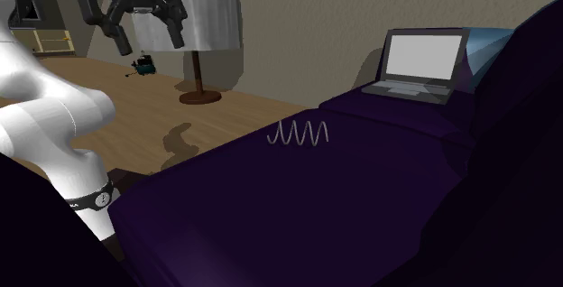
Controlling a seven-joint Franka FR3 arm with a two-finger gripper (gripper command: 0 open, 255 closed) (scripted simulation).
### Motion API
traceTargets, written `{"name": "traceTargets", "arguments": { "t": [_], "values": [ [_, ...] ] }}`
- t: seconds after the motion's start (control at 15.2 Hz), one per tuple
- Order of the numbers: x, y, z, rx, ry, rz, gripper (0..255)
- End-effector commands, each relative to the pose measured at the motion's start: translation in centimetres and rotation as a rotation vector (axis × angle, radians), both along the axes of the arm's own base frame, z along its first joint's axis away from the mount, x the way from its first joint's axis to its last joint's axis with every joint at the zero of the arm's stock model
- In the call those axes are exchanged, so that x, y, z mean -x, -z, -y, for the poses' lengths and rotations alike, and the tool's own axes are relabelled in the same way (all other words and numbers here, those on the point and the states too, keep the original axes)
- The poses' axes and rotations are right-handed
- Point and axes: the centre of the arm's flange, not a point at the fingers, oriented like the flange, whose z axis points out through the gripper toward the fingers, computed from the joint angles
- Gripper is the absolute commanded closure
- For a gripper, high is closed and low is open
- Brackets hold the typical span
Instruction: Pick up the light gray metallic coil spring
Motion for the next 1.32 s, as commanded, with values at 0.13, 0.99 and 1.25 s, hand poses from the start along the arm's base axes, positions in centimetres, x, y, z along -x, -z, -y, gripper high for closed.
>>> {"name": "traceTargets", "arguments": {
  "t": [0.13, 0.99, 1.25],
  "values": [
    [-1.8, 1.1, -2.0, 0.014, -0.009, -0.018, 0],
    [-12.7, 9.5, -14.8, 0.105, -0.064, -0.137, 0],
    [-15.7, 12.6, -18.7, 0.133, -0.081, -0.174, 0]
  ]
}}
